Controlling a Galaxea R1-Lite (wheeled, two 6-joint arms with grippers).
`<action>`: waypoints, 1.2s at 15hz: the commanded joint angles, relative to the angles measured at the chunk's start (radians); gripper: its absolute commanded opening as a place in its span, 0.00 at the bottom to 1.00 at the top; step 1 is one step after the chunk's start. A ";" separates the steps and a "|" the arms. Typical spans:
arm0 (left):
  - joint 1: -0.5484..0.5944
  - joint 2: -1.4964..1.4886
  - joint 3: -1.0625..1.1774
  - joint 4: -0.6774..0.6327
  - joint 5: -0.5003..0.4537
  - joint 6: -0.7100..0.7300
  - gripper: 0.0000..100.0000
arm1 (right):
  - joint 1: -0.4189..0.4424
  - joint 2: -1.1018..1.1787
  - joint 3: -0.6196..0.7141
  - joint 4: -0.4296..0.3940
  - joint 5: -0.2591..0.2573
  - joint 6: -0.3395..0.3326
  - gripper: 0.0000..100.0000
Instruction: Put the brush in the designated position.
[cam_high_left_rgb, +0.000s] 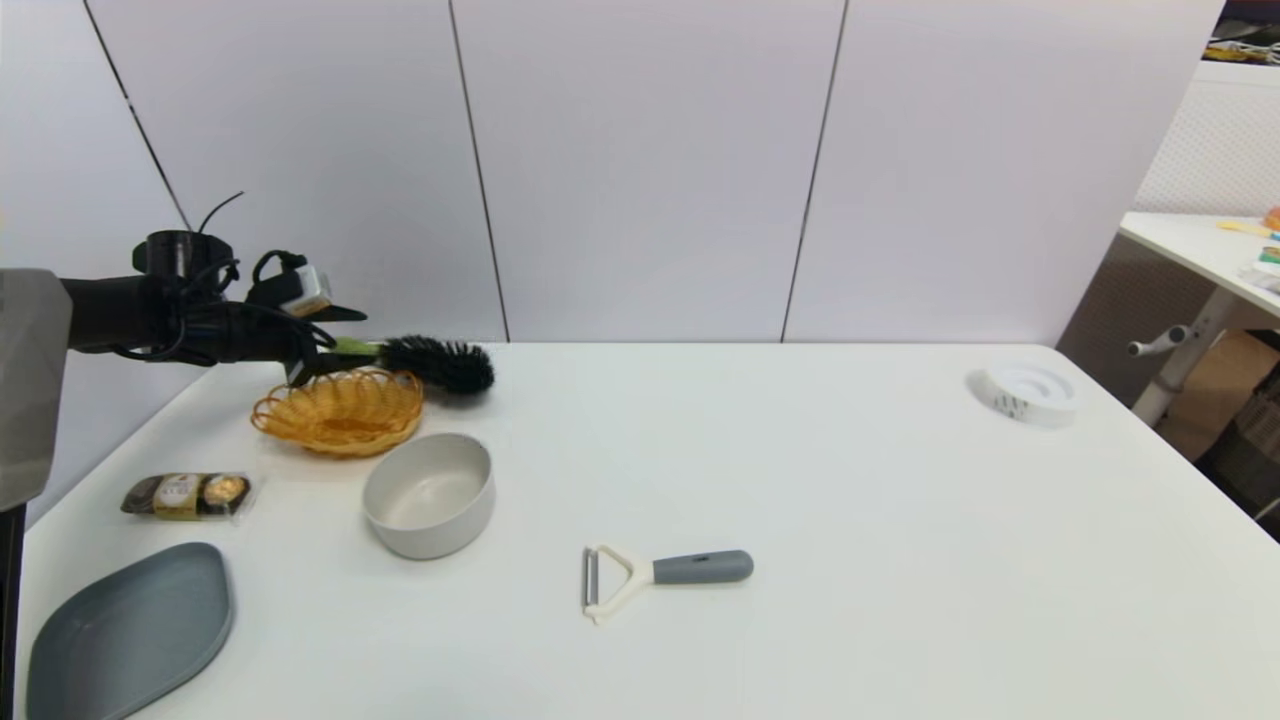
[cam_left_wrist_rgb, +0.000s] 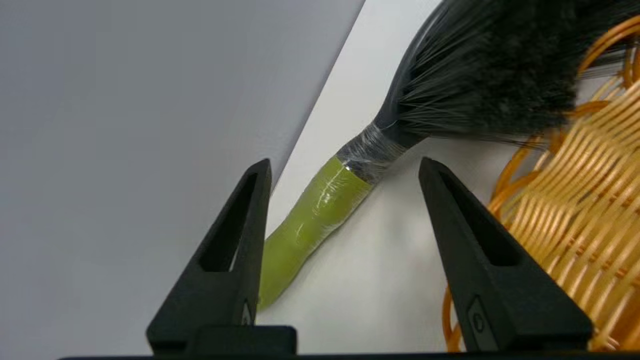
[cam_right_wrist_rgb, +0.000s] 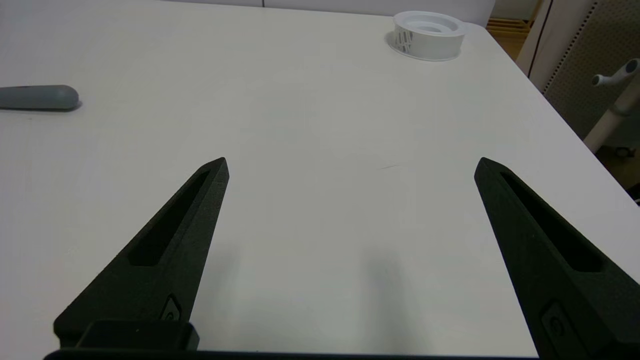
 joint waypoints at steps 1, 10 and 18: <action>0.001 -0.014 -0.002 0.003 -0.005 -0.005 1.00 | 0.000 0.001 0.002 0.000 0.000 -0.001 1.00; -0.054 -0.339 0.003 0.492 0.070 -0.221 1.00 | 0.001 0.001 0.002 0.000 0.000 -0.001 1.00; -0.078 -0.869 0.449 0.503 0.296 -0.569 1.00 | 0.000 0.001 0.002 0.000 0.000 -0.001 1.00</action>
